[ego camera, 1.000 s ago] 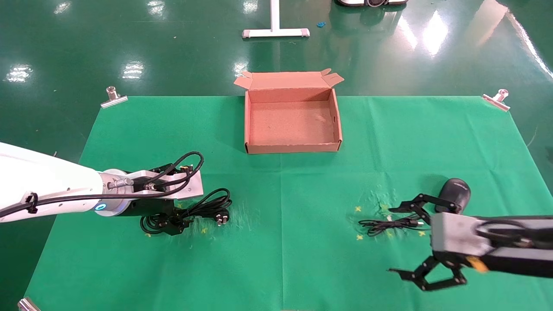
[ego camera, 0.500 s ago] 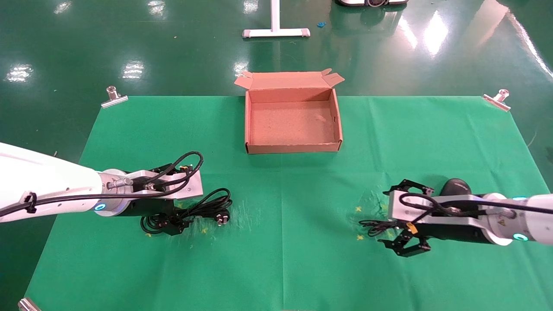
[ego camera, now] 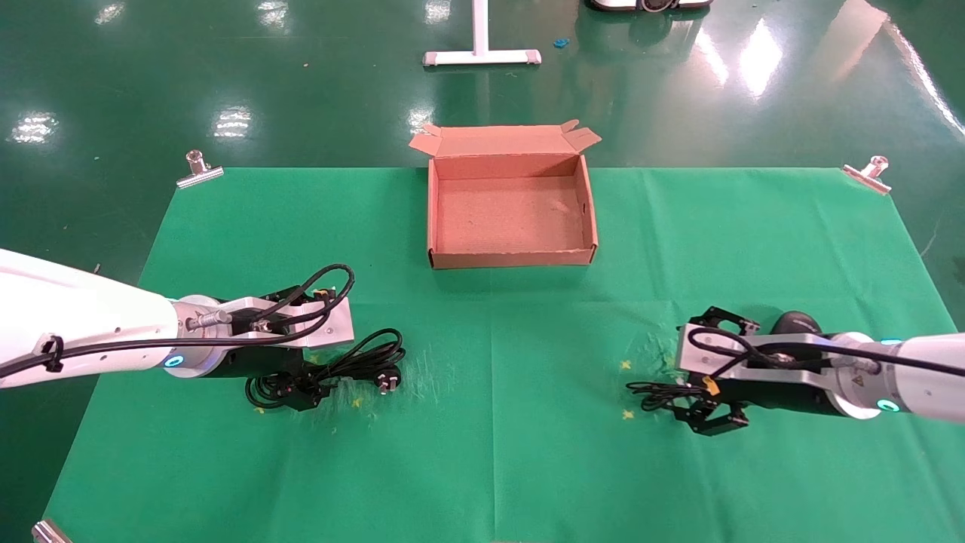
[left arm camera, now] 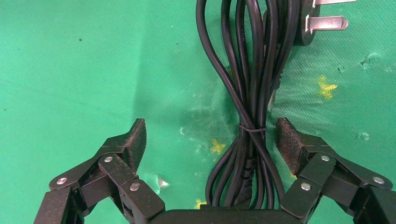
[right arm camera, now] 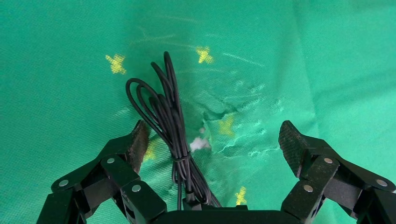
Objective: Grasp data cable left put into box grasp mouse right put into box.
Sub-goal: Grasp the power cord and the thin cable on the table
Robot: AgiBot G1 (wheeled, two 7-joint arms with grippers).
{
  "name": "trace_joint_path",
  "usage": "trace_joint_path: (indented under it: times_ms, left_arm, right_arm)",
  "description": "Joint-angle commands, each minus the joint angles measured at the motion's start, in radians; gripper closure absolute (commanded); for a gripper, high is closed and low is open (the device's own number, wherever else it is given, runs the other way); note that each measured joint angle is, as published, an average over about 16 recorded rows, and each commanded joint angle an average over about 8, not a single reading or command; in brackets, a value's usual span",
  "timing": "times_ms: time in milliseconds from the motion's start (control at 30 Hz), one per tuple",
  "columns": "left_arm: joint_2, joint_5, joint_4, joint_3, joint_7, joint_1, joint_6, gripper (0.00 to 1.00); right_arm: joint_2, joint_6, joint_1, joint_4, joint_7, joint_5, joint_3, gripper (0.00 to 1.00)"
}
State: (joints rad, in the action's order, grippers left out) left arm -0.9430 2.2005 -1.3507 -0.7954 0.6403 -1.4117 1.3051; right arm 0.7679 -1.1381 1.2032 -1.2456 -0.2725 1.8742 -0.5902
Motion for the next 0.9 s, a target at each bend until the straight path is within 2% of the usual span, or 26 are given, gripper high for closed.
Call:
trace_joint_path:
  times_ms: [33, 100, 133, 900]
  left_arm:
    - [0.000, 0.000, 0.000, 0.000, 0.000, 0.000, 0.000, 1.00]
    - [0.000, 0.000, 0.000, 0.000, 0.000, 0.000, 0.000, 1.00]
    - [0.000, 0.000, 0.000, 0.000, 0.000, 0.000, 0.000, 1.00]
    - [0.000, -0.003, 0.000, 0.000, 0.000, 0.000, 0.000, 1.00]
  right_arm:
    - [0.000, 0.001, 0.000, 0.000, 0.000, 0.000, 0.000, 0.67]
    - [-0.001, -0.002, 0.000, 0.000, 0.002, -0.003, 0.001, 0.91]
    - [-0.002, -0.003, 0.000, 0.000, 0.002, -0.004, 0.001, 0.99]
    - [-0.007, -0.016, 0.000, -0.004, 0.008, -0.019, 0.003, 1.00]
